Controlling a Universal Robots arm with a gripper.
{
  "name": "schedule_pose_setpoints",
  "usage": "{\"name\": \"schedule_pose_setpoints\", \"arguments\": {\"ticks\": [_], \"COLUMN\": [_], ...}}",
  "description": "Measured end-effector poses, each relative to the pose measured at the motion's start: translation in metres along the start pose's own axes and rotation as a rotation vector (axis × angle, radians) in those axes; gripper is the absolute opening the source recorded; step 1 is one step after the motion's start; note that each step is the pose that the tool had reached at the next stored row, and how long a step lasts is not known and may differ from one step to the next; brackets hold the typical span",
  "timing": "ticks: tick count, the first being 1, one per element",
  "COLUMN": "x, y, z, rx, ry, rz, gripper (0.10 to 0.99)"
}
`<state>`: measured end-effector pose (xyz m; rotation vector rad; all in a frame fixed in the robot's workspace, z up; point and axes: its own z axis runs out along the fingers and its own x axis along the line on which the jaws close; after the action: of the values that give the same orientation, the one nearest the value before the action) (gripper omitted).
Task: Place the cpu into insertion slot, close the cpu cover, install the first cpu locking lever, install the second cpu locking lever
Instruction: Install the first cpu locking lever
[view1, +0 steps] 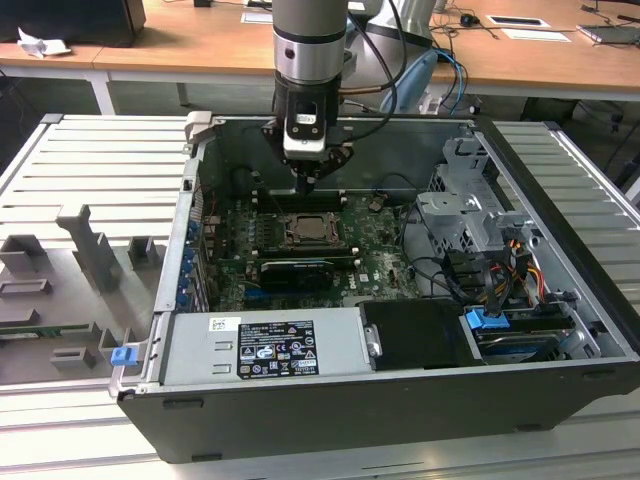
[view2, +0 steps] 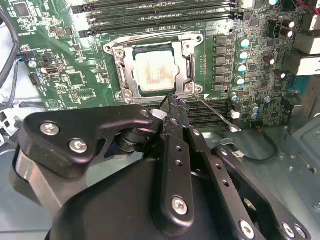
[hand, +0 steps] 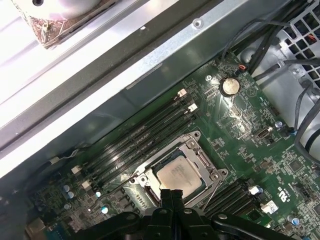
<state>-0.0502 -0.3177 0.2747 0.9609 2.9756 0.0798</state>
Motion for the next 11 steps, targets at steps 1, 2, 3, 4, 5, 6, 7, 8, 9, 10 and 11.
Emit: {"name": "schedule_pose_setpoints", "arguments": {"ticks": [1, 2, 3, 4, 5, 6, 7, 8, 9, 10, 11], "x": [0.0, 0.0, 0.0, 0.0, 0.0, 0.0, 0.0, 0.0, 0.0, 0.0, 0.0], "y": [0.0, 0.0, 0.0, 0.0, 0.0, 0.0, 0.0, 0.0, 0.0, 0.0, 0.0], "z": [0.0, 0.0, 0.0, 0.0, 0.0, 0.0, 0.0, 0.0, 0.0, 0.0, 0.0], "rx": [0.0, 0.0, 0.0, 0.0, 0.0, 0.0, 0.0, 0.0, 0.0, 0.0, 0.0], "ry": [0.0006, 0.0012, 0.0016, 0.0021, 0.0026, 0.0031, 0.0036, 0.0043, 0.0049, 0.0055, 0.0069], "rz": [-0.01, -0.022, -0.031, -0.04, -0.048, -0.059, -0.068, -0.082, -0.094, -0.104, -0.13], "gripper": [0.106, 0.106, 0.106, 0.106, 0.106, 0.106, 0.106, 0.106, 0.106, 0.106, 0.106]}}
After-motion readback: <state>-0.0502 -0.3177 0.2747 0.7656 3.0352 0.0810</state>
